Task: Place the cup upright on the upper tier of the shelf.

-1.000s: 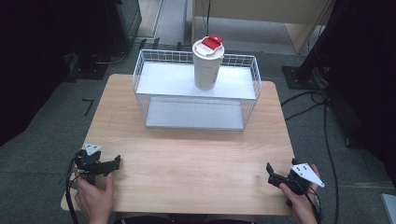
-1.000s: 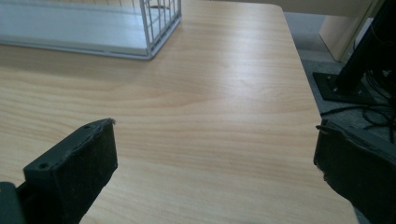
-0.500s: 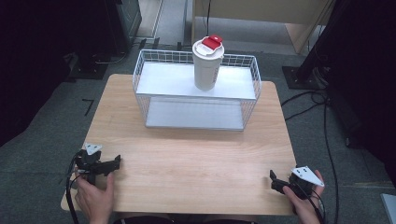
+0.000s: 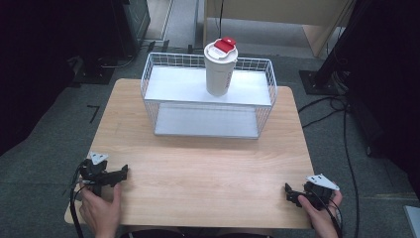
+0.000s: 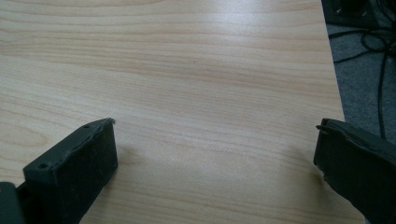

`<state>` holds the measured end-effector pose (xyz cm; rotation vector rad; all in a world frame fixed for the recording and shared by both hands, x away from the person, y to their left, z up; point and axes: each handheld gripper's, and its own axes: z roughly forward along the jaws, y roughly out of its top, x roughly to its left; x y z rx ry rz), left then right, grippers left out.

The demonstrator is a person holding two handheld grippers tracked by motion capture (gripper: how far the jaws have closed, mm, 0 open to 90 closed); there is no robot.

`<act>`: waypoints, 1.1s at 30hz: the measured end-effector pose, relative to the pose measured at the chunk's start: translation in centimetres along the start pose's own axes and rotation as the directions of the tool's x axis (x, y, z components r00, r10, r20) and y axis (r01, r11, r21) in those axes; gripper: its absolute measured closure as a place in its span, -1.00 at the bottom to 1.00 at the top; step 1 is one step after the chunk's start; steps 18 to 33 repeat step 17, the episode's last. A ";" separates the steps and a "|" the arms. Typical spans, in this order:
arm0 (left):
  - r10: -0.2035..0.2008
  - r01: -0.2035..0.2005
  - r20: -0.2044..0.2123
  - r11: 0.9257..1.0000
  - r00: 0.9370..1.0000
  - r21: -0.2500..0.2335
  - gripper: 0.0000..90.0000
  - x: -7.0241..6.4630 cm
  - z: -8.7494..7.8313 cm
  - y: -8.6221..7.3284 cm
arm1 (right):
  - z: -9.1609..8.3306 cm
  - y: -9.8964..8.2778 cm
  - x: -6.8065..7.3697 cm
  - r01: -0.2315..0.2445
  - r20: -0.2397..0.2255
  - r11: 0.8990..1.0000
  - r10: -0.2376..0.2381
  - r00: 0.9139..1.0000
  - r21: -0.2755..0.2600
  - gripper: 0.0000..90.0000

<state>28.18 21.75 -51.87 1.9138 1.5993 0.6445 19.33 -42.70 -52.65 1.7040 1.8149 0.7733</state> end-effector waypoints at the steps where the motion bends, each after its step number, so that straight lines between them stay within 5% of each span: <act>1: 0.000 0.000 0.000 1.000 1.000 0.000 -1.00 0.0 0.0 0.0 | 0.0 0.0 0.0 -0.009 -0.006 1.000 0.009 1.000 0.008 -1.00; 33: 0.000 0.000 0.000 1.000 1.000 0.000 -1.00 0.0 0.0 0.0 | 0.0 0.0 -0.1 -0.014 -0.015 1.000 0.014 1.000 0.013 -1.00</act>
